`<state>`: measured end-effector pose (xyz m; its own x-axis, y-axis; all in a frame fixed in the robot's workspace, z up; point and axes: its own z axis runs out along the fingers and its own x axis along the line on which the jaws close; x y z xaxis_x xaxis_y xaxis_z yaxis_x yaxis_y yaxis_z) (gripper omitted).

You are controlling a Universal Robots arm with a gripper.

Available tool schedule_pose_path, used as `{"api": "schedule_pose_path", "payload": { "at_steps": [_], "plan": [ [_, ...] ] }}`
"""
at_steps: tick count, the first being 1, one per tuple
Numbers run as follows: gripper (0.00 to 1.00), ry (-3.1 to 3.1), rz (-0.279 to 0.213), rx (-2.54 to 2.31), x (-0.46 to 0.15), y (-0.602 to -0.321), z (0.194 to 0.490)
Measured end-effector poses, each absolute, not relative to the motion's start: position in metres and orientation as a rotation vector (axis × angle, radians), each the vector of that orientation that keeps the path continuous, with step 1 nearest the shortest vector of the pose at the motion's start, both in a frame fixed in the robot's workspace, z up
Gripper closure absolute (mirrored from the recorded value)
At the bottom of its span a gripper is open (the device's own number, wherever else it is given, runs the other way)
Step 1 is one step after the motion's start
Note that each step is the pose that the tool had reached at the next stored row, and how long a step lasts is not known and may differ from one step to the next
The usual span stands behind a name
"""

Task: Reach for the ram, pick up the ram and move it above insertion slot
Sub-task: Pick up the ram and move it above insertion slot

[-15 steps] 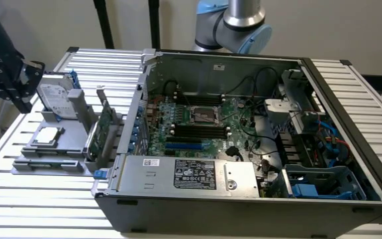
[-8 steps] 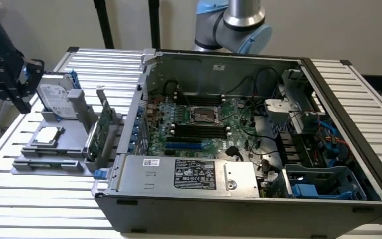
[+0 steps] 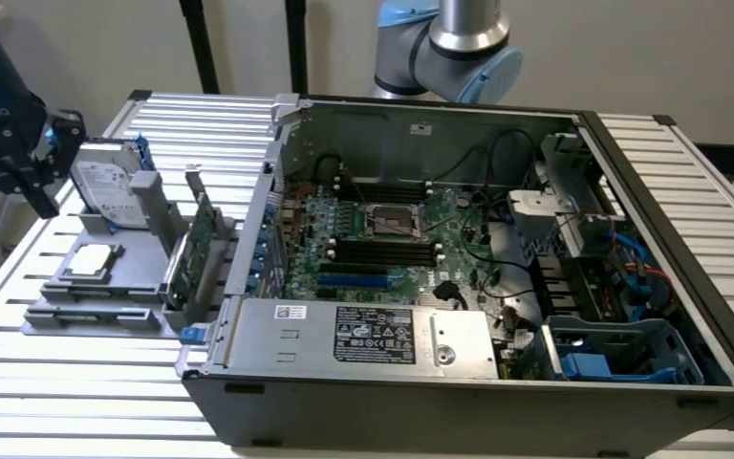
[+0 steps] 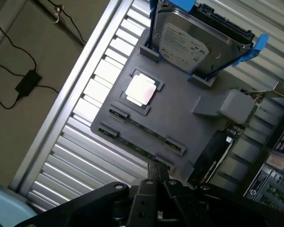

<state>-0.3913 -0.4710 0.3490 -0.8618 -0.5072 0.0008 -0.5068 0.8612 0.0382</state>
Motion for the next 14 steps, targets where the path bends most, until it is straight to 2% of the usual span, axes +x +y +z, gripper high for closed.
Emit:
{"api": "schedule_pose_path", "payload": {
  "at_steps": [14],
  "plan": [
    [0.89, -2.888, -0.055, 1.196, -0.3912, -0.4710, 0.3466]
  ]
}}
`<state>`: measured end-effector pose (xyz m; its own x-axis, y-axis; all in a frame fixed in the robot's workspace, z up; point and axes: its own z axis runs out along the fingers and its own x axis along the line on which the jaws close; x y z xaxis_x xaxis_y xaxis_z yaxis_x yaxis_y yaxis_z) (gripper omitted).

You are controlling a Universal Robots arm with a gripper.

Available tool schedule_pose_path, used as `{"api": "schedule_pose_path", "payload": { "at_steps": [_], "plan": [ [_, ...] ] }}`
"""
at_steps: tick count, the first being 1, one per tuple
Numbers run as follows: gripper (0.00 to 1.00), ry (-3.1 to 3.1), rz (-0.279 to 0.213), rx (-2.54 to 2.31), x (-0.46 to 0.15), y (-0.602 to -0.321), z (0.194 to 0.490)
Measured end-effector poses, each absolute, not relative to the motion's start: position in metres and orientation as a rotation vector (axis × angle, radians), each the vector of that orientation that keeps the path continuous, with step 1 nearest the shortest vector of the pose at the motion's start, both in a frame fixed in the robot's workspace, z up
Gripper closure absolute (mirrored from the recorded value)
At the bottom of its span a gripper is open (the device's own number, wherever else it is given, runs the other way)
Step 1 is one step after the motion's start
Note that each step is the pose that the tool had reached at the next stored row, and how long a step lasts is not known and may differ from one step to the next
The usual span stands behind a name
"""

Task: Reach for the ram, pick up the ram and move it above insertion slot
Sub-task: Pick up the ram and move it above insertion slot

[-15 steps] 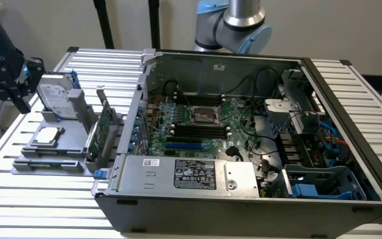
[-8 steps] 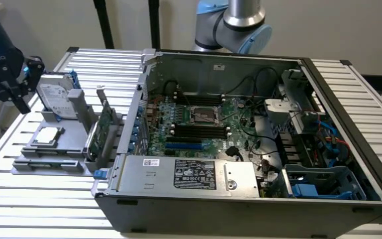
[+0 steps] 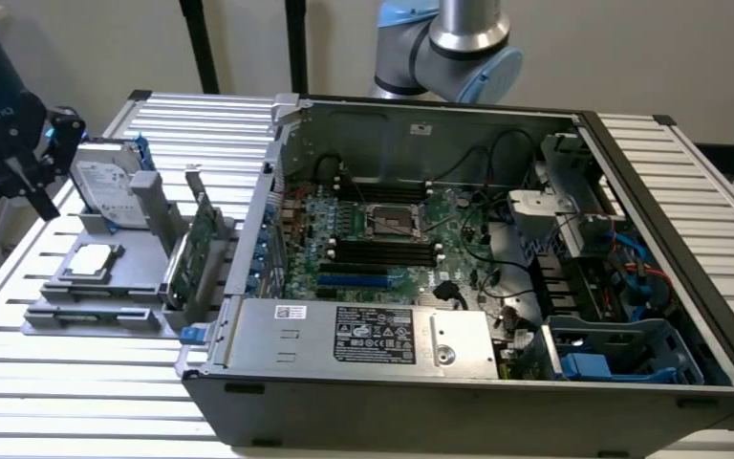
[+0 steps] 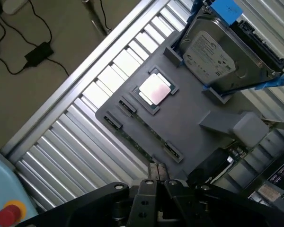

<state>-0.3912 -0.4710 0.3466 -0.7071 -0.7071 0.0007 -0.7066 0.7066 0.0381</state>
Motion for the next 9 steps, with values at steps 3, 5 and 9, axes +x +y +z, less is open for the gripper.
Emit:
{"api": "schedule_pose_path", "payload": {
  "at_steps": [3, 5, 9],
  "plan": [
    [0.89, -2.853, -0.054, 1.276, -0.3912, -0.4710, 0.3452],
    [0.89, -2.829, -0.053, 1.326, -0.3913, -0.4709, 0.3441],
    [0.89, -2.778, -0.052, 1.427, -0.3912, -0.4710, 0.3421]
  ]
}}
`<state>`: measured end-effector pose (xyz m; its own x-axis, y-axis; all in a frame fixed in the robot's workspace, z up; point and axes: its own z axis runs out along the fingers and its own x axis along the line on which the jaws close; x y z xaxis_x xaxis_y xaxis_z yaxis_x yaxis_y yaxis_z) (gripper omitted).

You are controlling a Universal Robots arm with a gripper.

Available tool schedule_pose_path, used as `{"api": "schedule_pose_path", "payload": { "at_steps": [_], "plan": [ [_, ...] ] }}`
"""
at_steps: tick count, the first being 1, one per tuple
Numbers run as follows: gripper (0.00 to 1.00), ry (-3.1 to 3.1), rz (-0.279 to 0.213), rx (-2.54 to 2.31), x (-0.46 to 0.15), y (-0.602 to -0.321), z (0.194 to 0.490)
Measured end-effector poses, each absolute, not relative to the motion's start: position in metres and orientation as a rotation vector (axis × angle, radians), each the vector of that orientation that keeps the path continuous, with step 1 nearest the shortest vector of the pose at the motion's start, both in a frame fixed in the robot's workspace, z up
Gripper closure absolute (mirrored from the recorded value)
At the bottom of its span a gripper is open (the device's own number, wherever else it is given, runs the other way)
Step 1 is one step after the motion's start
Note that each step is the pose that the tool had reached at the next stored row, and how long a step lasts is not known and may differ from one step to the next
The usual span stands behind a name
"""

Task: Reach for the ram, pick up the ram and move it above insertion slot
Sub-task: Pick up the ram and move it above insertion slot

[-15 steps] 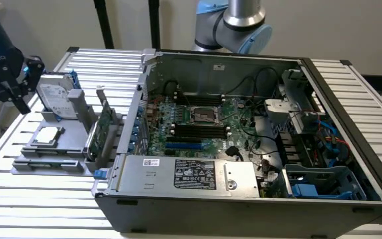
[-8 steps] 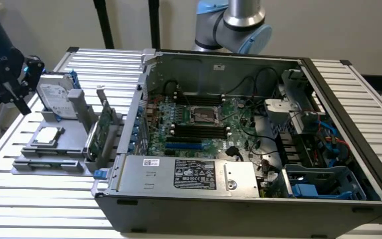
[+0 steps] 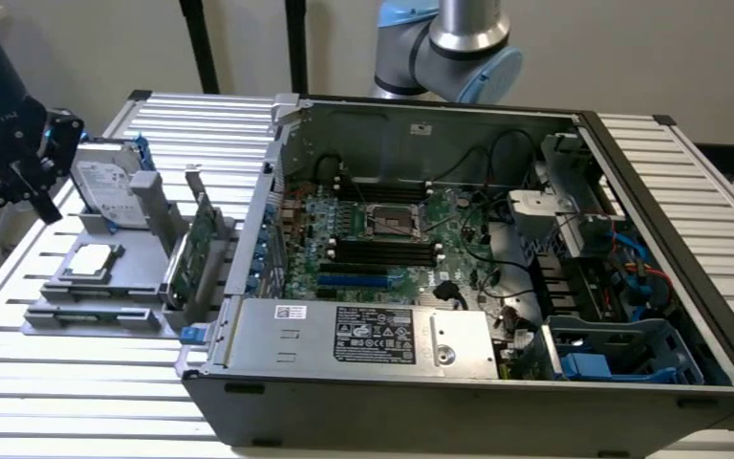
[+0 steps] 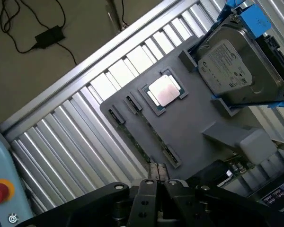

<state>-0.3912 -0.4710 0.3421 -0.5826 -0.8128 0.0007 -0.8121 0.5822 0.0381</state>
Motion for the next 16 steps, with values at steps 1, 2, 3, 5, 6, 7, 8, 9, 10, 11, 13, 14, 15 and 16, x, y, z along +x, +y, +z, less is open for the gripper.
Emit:
{"api": "schedule_pose_path", "payload": {
  "at_steps": [1, 2, 3, 5, 6, 7, 8, 9, 10, 11, 13, 14, 15, 16],
  "plan": [
    [0.89, -2.765, -0.052, 1.451, -0.3913, -0.4710, 0.3416],
    [0.89, -2.750, -0.052, 1.478, -0.3912, -0.4709, 0.3411],
    [0.89, -2.737, -0.052, 1.502, -0.3913, -0.4709, 0.3406],
    [0.89, -2.709, -0.051, 1.551, -0.3912, -0.4710, 0.3397],
    [0.89, -2.695, -0.051, 1.575, -0.3913, -0.4709, 0.3393],
    [0.89, -2.680, -0.051, 1.599, -0.3912, -0.4710, 0.3388],
    [0.89, -2.664, -0.050, 1.625, -0.3912, -0.4710, 0.3383],
    [0.89, -2.650, -0.050, 1.647, -0.3912, -0.4709, 0.3379],
    [0.89, -2.634, -0.050, 1.673, -0.3913, -0.4709, 0.3375],
    [0.89, -2.618, -0.049, 1.697, -0.3912, -0.4709, 0.3371],
    [0.89, -2.587, -0.049, 1.743, -0.3912, -0.4710, 0.3364],
    [0.89, -2.571, -0.048, 1.766, -0.3912, -0.4710, 0.3360],
    [0.89, -2.555, -0.048, 1.789, -0.3912, -0.4710, 0.3357],
    [0.89, -2.538, -0.048, 1.812, -0.3912, -0.4710, 0.3354]
  ]
}}
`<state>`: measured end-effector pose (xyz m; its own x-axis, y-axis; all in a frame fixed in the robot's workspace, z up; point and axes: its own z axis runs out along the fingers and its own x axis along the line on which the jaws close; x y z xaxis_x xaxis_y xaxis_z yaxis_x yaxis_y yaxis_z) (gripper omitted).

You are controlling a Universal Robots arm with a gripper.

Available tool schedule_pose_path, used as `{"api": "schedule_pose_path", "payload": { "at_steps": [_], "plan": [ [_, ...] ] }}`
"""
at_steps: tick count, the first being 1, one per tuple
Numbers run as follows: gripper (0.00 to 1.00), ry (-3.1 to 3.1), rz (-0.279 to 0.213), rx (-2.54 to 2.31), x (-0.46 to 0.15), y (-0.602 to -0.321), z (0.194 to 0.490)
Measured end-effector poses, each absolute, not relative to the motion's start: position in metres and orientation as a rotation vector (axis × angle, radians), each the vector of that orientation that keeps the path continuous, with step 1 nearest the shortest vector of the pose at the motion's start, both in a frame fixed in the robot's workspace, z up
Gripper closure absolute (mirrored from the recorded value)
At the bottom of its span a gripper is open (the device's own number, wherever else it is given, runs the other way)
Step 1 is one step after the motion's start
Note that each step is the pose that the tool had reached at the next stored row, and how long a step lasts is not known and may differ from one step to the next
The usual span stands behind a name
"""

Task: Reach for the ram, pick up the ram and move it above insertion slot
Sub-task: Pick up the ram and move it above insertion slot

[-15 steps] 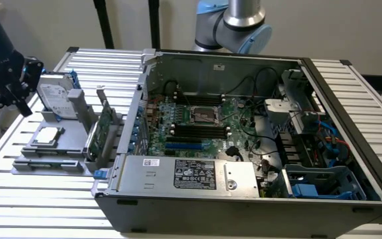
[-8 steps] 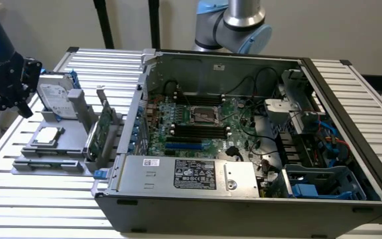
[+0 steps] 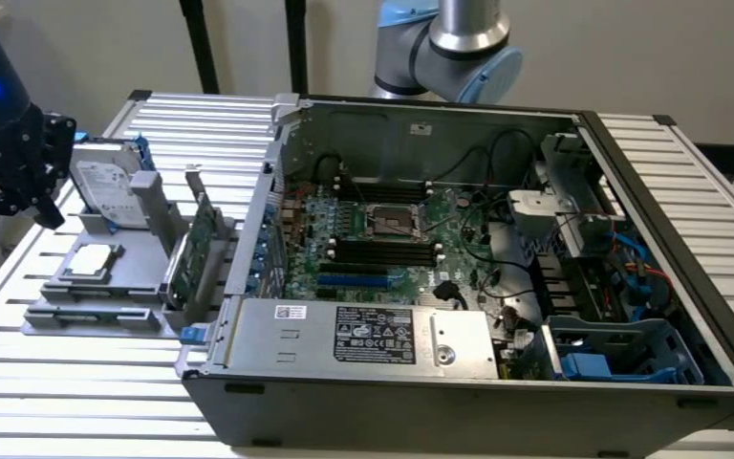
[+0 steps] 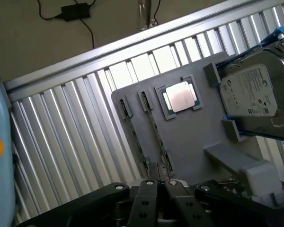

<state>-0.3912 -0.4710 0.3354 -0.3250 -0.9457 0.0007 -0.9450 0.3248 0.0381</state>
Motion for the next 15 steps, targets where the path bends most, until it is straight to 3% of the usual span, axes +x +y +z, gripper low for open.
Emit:
{"api": "schedule_pose_path", "payload": {
  "at_steps": [15],
  "plan": [
    [0.89, -2.265, -0.042, 2.139, -0.3913, -0.4710, 0.3314]
  ]
}}
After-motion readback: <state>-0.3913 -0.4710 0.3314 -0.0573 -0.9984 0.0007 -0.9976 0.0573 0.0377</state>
